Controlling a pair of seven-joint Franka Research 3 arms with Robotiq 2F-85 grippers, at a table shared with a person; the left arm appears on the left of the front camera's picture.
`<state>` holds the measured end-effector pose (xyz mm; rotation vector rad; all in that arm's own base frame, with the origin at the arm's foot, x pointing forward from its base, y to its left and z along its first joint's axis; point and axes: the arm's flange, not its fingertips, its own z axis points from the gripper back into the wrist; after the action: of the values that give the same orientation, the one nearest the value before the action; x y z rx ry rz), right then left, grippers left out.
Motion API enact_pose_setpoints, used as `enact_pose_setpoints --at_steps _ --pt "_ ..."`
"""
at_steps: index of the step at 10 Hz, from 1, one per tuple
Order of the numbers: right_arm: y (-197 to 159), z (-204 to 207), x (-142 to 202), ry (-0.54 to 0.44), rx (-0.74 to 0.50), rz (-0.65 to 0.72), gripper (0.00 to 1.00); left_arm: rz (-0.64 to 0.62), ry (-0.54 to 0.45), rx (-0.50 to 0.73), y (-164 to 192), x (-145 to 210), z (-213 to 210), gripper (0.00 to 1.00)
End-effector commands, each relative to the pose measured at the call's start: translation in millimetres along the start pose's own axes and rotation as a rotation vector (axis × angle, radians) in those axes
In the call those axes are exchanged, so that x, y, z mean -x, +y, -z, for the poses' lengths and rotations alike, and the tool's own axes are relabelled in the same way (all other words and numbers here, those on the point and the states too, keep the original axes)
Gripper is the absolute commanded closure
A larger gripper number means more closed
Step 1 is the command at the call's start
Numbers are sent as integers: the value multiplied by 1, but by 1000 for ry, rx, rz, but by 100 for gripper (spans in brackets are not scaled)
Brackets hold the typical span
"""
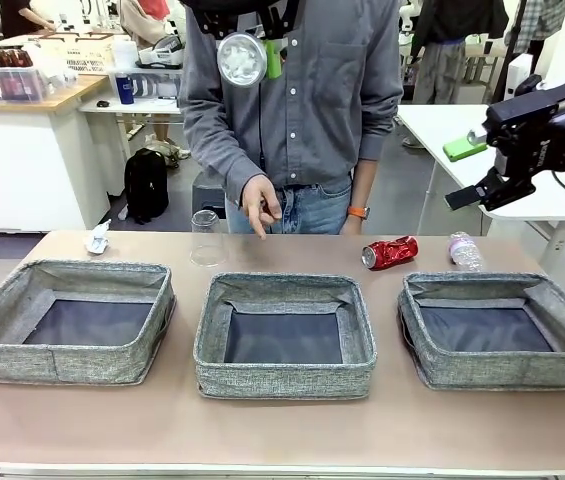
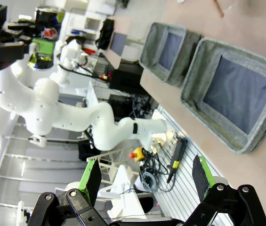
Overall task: Sort the waste into the appropriate baskets.
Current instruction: Place the picked waste into the Fabric basket indicated by the person.
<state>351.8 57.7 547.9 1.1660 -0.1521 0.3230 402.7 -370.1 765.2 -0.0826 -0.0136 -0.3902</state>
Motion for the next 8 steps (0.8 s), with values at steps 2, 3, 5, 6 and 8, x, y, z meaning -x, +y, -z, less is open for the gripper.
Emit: enact_pose_setpoints --at_steps 2,3,5,6,8 --pt "2 0 -3 -10 -28 -25 0 6 -1 7 4 6 1 56" --pt "2 0 -3 -10 -28 -25 0 6 -1 7 4 6 1 56" --pt "2 0 -3 -10 -28 -25 0 6 -1 7 4 6 1 56" --pt "2 0 -3 -10 -28 -25 0 6 -1 7 4 6 1 56" --pt "2 0 -3 -10 -28 -25 0 6 -1 7 4 6 1 56"
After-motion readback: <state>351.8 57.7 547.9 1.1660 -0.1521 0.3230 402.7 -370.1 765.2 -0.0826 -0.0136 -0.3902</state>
